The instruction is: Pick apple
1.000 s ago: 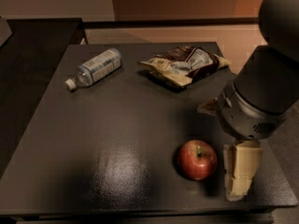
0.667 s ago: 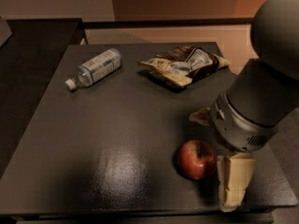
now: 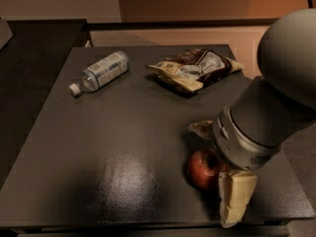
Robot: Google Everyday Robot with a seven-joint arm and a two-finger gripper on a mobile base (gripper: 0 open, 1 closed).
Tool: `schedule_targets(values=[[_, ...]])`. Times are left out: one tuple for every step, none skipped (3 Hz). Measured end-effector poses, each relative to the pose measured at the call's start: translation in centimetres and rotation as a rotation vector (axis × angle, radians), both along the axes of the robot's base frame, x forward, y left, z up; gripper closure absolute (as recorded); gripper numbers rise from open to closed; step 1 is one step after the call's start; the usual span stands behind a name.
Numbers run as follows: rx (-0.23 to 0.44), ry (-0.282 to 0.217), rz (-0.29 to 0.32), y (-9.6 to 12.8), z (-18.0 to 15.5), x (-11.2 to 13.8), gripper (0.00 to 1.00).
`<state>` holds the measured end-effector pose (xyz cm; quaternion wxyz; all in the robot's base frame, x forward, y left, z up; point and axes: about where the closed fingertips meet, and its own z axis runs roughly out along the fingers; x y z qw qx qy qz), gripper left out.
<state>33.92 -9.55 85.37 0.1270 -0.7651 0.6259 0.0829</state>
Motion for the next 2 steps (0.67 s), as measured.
schedule_targets(values=[[0.011, -0.037, 0.018, 0.12, -0.31, 0.56, 0.18], [0.013, -0.067, 0.017, -0.29, -0.23, 1.19, 0.4]])
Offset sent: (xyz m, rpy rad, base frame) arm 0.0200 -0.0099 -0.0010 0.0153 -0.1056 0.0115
